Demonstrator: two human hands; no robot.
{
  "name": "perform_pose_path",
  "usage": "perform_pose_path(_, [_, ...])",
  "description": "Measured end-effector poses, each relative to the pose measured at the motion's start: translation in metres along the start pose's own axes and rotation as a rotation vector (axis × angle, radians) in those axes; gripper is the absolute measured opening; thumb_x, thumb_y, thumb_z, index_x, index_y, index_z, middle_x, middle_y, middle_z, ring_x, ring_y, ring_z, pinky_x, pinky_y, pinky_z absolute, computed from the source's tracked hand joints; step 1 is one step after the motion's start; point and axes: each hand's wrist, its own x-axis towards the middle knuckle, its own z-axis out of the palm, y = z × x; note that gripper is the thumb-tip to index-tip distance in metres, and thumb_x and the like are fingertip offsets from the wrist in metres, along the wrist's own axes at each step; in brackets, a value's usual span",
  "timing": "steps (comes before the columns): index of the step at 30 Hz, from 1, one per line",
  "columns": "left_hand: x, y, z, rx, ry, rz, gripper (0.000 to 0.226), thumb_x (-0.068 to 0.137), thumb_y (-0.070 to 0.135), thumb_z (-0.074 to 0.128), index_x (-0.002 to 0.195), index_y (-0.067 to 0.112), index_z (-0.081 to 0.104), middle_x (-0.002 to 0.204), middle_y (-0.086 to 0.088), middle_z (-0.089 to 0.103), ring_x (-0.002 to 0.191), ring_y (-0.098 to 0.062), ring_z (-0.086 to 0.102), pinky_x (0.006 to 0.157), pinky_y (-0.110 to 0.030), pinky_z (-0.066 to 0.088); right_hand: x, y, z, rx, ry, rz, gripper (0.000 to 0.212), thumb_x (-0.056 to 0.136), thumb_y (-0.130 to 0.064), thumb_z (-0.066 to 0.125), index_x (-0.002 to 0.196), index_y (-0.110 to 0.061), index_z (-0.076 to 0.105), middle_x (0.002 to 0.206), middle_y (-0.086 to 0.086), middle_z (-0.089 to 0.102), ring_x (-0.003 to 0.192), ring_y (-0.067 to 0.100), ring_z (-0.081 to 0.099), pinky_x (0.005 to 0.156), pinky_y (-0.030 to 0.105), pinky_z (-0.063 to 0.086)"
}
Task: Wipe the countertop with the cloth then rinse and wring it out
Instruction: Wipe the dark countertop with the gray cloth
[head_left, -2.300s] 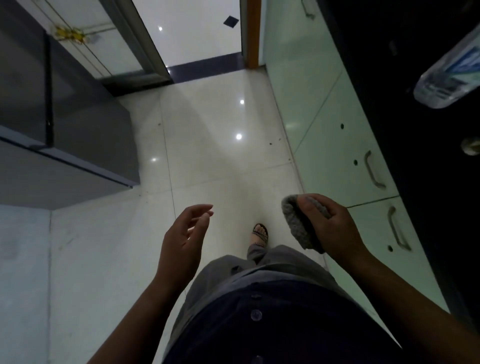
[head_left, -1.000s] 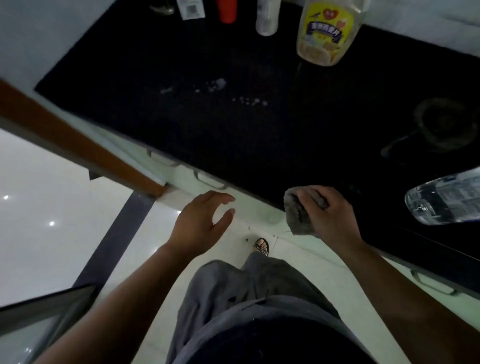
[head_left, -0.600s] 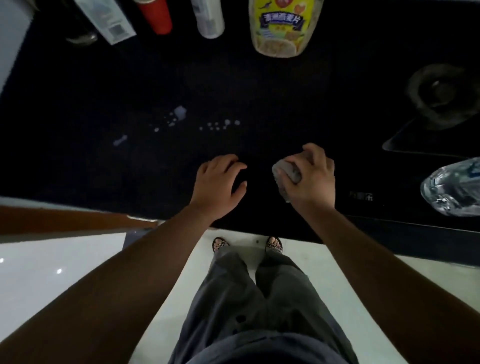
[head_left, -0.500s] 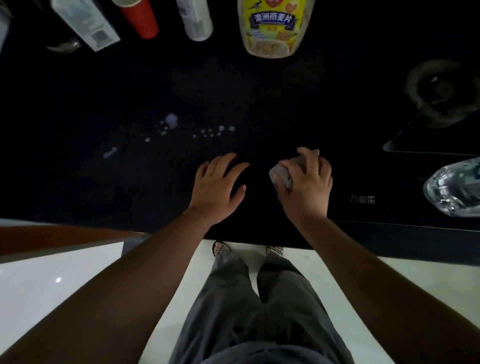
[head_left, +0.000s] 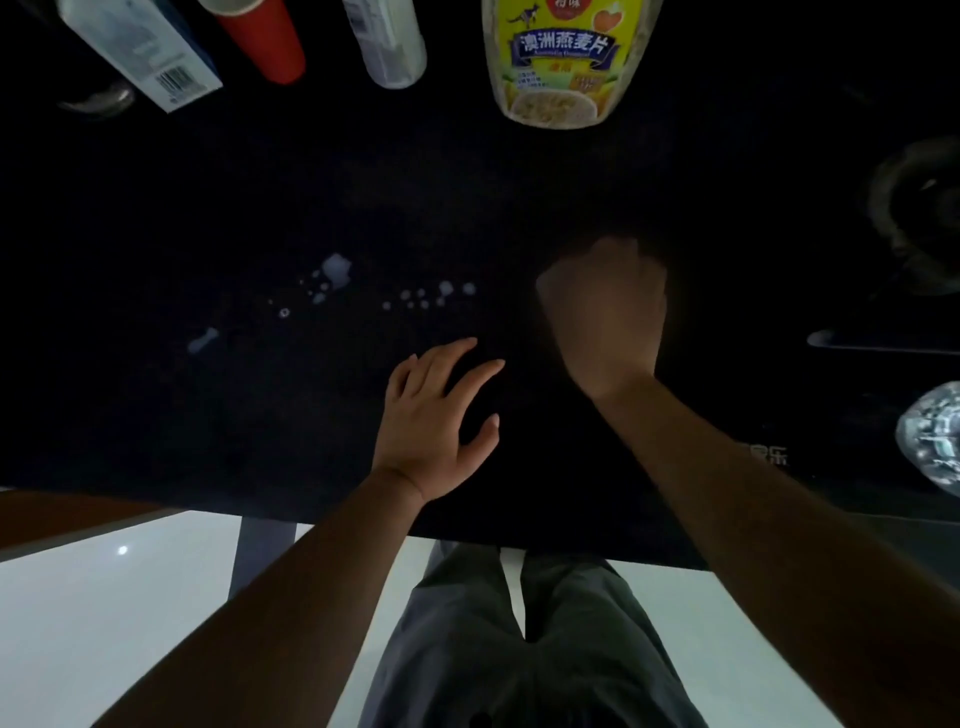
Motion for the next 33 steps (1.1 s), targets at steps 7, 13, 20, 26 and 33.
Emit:
perform_pose_path(7, [0.000, 0.000, 0.001, -0.015, 0.029, 0.001, 0.051, 0.082, 0.044, 0.049, 0.131, 0.030, 0.051, 0.143, -0.001, 0.043, 0.129, -0.019, 0.038, 0.112, -0.044, 0.022, -0.038, 0.042, -0.010, -0.007, -0.018, -0.127, 0.033, 0.084, -0.040, 0.054, 0.112, -0.023, 0.058, 0.128, 0.008, 0.051, 0.107, 0.038, 0.041, 0.085, 0.049, 0.046])
perform_pose_path(13, [0.001, -0.001, 0.004, -0.011, 0.041, 0.011, 0.051, 0.082, 0.043, 0.051, 0.131, 0.029, 0.052, 0.143, -0.002, 0.043, 0.129, -0.022, 0.041, 0.111, -0.045, 0.025, 0.064, 0.006, 0.006, 0.011, 0.013, 0.037, 0.037, 0.090, -0.045, 0.046, 0.121, -0.027, 0.056, 0.139, 0.004, 0.040, 0.120, 0.037, 0.036, 0.097, 0.045, 0.038])
perform_pose_path(20, [0.001, 0.000, 0.002, 0.019, 0.017, 0.001, 0.051, 0.082, 0.045, 0.051, 0.131, 0.029, 0.051, 0.143, -0.001, 0.043, 0.128, -0.021, 0.041, 0.110, -0.043, 0.024, -0.034, 0.034, -0.004, 0.091, -0.053, -0.286, 0.037, 0.088, -0.047, 0.050, 0.114, -0.024, 0.063, 0.127, 0.006, 0.053, 0.108, 0.037, 0.047, 0.089, 0.047, 0.045])
perform_pose_path(26, [-0.002, 0.003, 0.001, 0.038, -0.025, 0.007, 0.050, 0.087, 0.042, 0.048, 0.135, 0.026, 0.048, 0.146, -0.003, 0.040, 0.133, -0.021, 0.035, 0.113, -0.048, 0.024, 0.046, 0.009, -0.002, 0.063, -0.075, -0.047, 0.037, 0.090, -0.046, 0.047, 0.121, -0.027, 0.057, 0.141, 0.004, 0.037, 0.121, 0.037, 0.033, 0.098, 0.045, 0.037])
perform_pose_path(33, [-0.030, -0.033, -0.014, 0.099, 0.066, -0.120, 0.048, 0.088, 0.039, 0.047, 0.134, 0.028, 0.050, 0.147, -0.003, 0.042, 0.131, -0.024, 0.040, 0.109, -0.049, 0.027, -0.005, -0.010, 0.006, 0.103, -0.134, -0.394, 0.041, 0.087, -0.053, 0.045, 0.114, -0.025, 0.059, 0.132, 0.003, 0.047, 0.112, 0.036, 0.044, 0.089, 0.047, 0.045])
